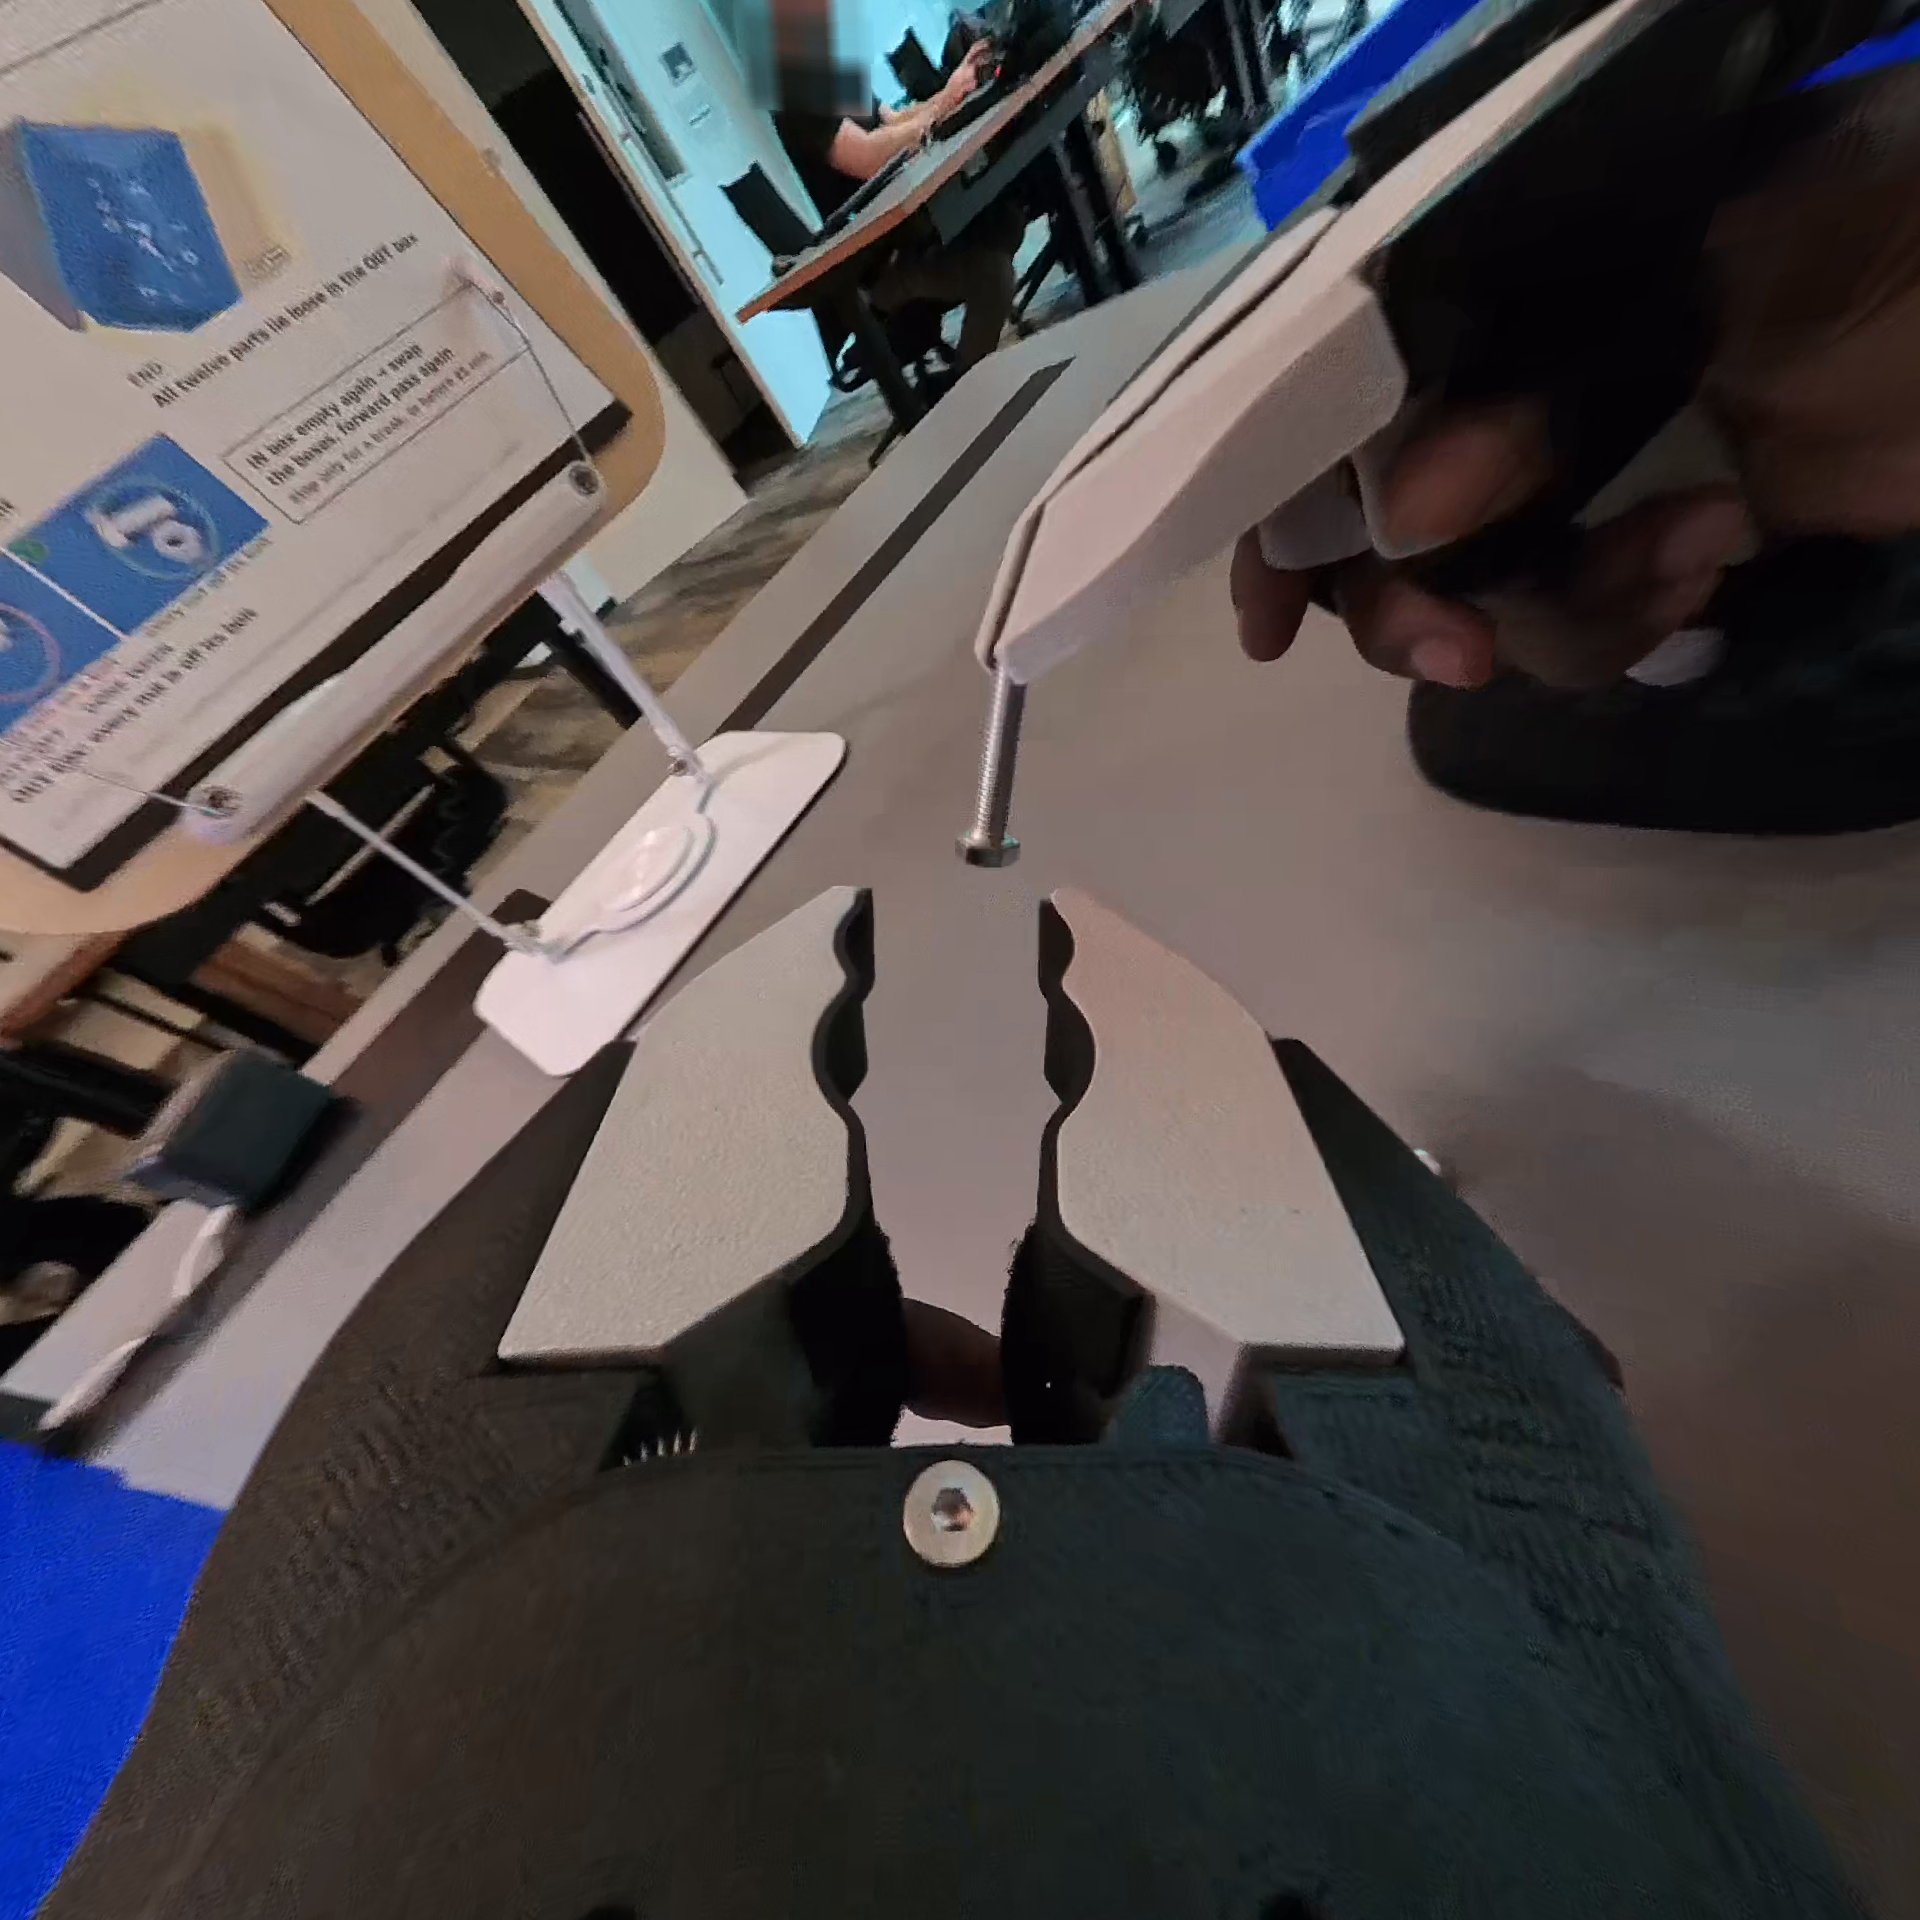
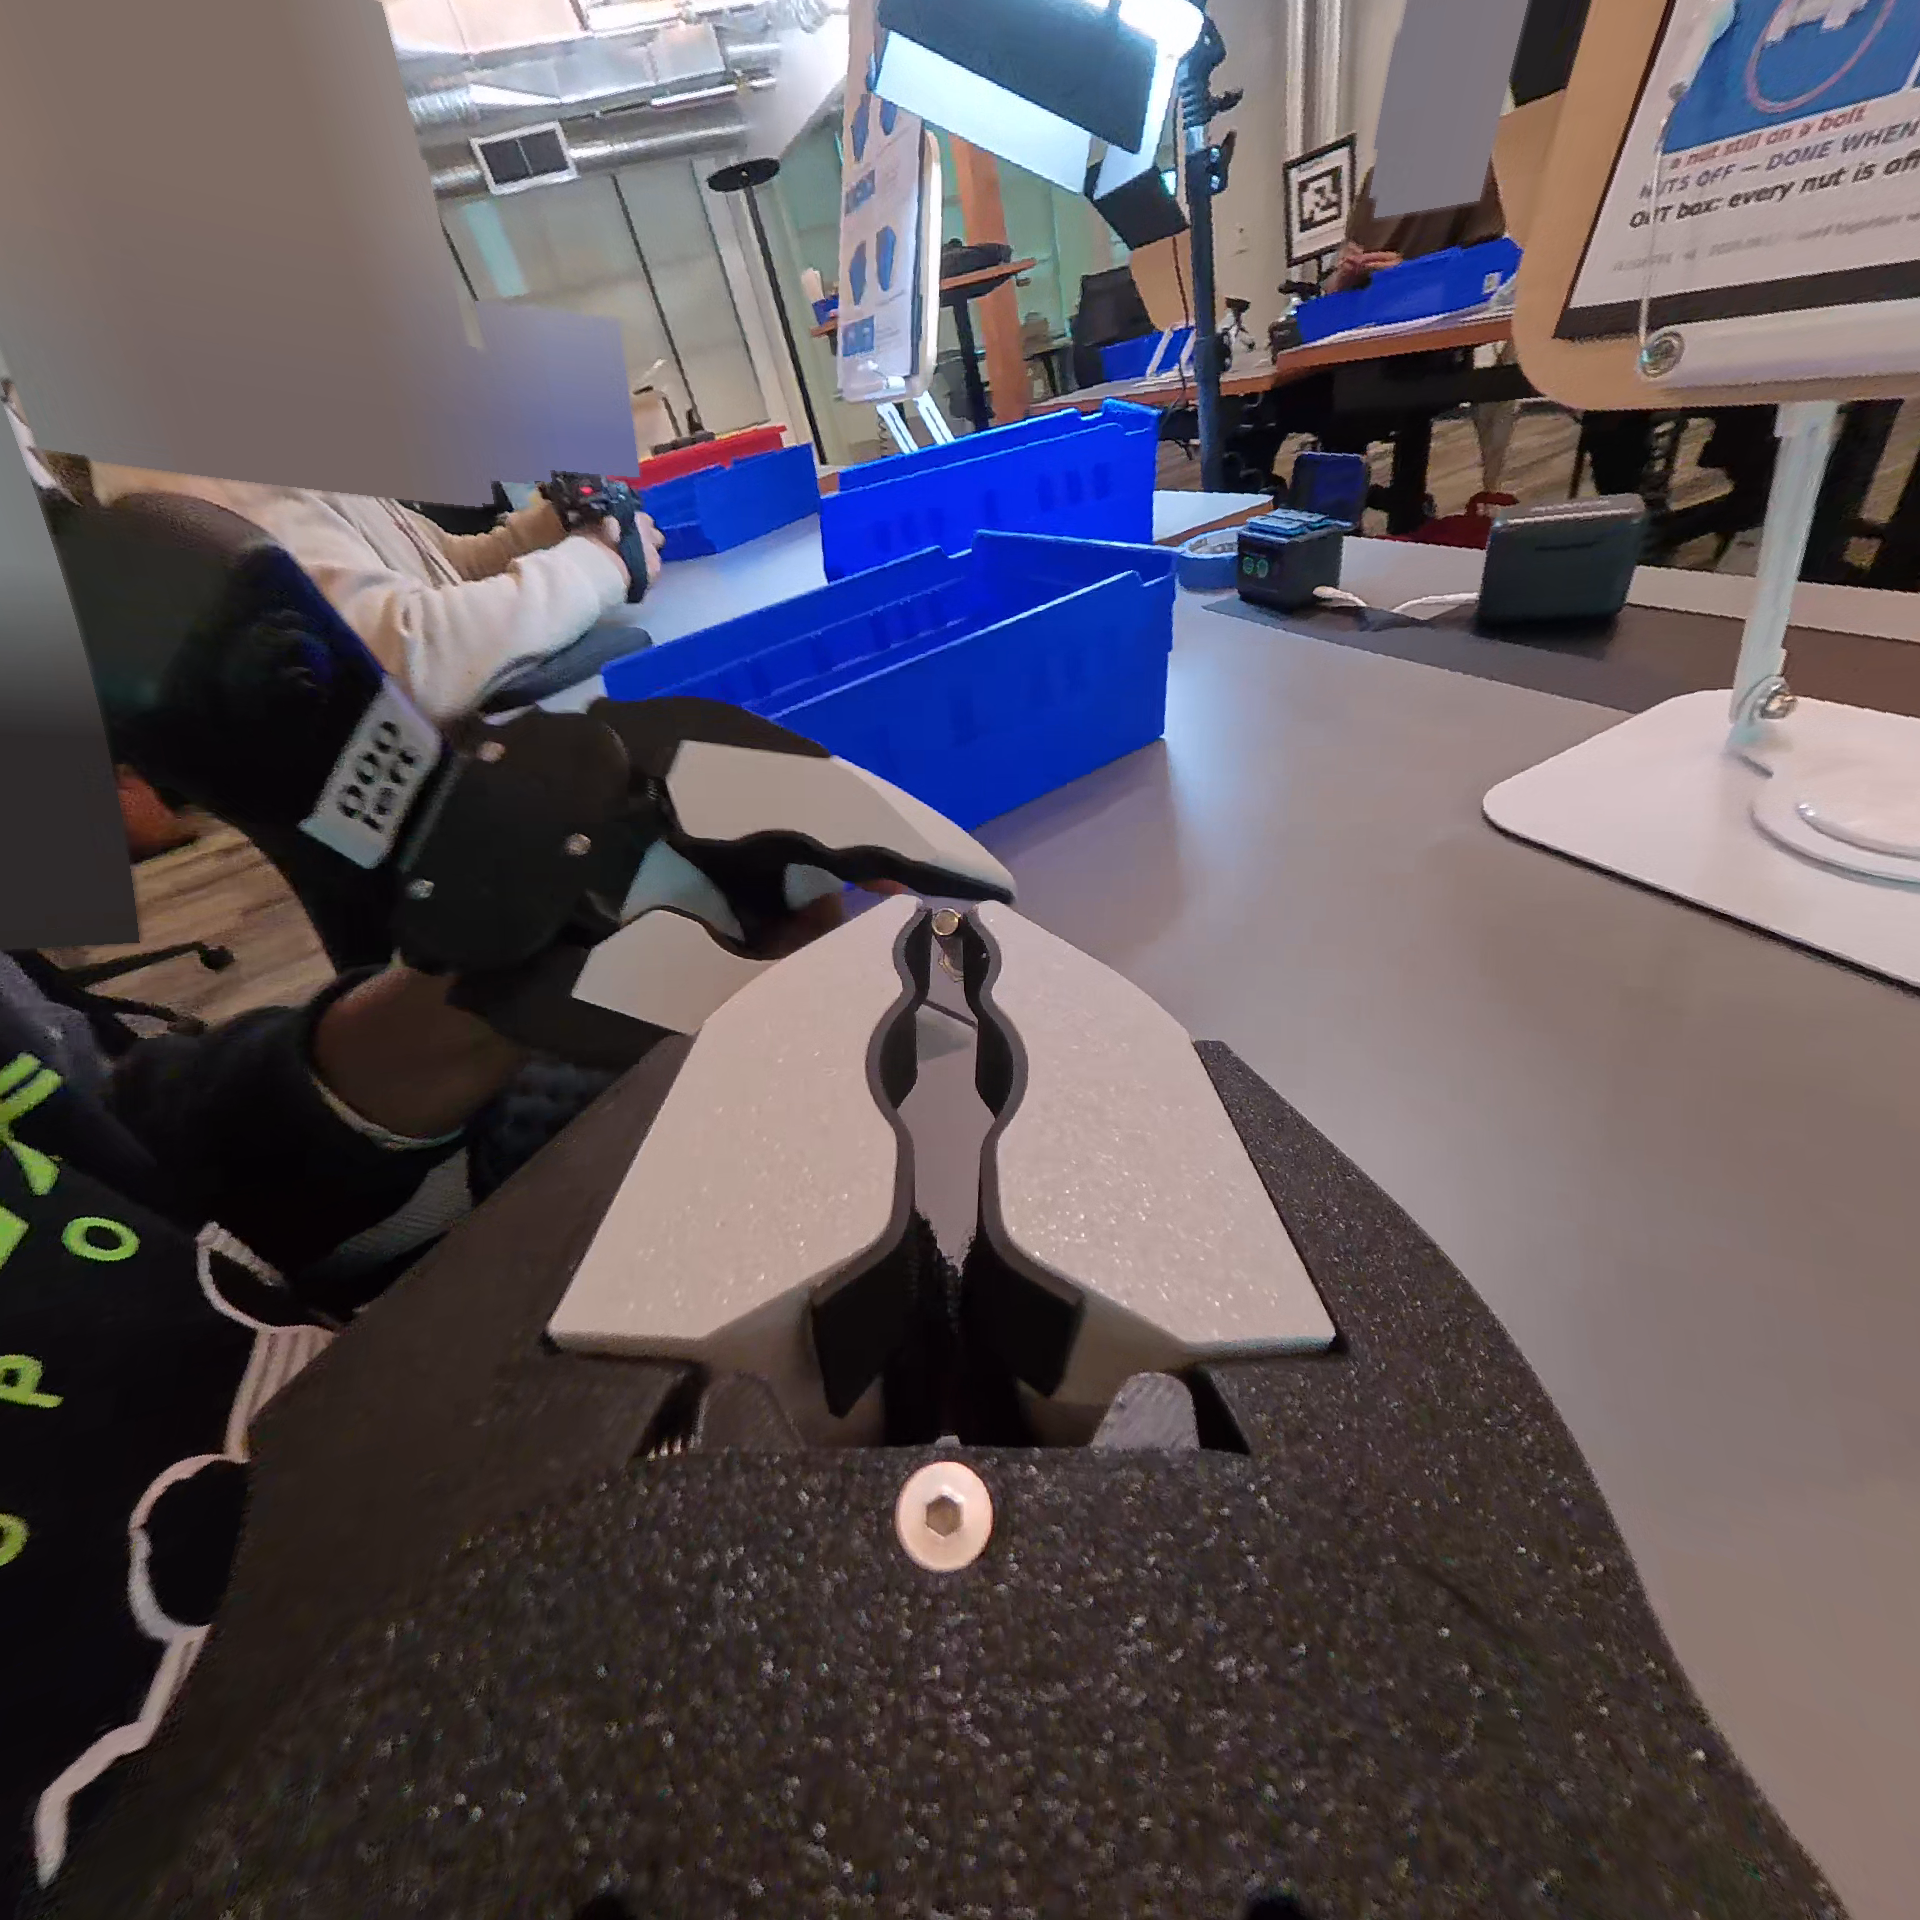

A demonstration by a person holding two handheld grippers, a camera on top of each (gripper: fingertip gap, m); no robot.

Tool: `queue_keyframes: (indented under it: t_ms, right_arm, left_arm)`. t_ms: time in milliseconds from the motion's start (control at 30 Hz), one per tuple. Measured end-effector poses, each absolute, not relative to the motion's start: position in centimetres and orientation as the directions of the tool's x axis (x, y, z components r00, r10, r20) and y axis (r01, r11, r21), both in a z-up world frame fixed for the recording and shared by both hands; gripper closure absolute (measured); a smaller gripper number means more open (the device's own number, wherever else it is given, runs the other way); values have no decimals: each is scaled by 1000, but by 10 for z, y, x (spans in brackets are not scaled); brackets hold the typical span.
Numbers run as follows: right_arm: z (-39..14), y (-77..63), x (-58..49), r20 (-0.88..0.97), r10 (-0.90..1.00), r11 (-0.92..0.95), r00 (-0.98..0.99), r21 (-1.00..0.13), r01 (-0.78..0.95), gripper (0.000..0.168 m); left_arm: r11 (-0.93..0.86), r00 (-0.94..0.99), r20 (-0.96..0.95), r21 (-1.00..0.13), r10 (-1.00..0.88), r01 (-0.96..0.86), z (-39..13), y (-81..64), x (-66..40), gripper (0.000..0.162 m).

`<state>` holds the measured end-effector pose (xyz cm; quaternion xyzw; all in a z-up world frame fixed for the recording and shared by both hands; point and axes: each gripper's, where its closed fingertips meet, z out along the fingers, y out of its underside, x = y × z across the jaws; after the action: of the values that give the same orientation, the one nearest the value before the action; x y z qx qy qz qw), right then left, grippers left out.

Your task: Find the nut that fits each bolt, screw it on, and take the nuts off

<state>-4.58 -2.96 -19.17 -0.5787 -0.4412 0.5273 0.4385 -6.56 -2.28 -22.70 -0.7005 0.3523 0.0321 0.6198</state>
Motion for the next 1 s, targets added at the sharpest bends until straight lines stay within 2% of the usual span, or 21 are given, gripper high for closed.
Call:
queue_keyframes:
  t_ms: [233, 533, 667, 833, 1000]
  right_arm:
    - [-189, -43, -52, -202, 979, -204, 30, -976, 73, 163]
    - [-190, -48, -56, -155, 987, -158, 35, -982, 107, 163]
    - [-193, -48, -58, -136, 989, -141, 50, -983, 121, 163]
    - [-196, -50, -61, -134, 989, -141, 58, -981, 131, 162]
    - [-198, -58, -59, -56, 998, -49, -31, -982, 183, 162]
  left_arm:
    - [24, 756, -429, -876, -494, -481, -232, -25, -55, 143]
    - [-17, 785, -379, -896, -490, -444, -235, -22, -59, 145]
    - [-30, 789, -375, -895, -486, -445, -237, -22, -59, 154]
    - [-38, 794, -394, -886, -463, -461, -237, -21, -61, 154]
    - [-32, 769, -390, -882, -506, -469, -241, -24, -56, 155]
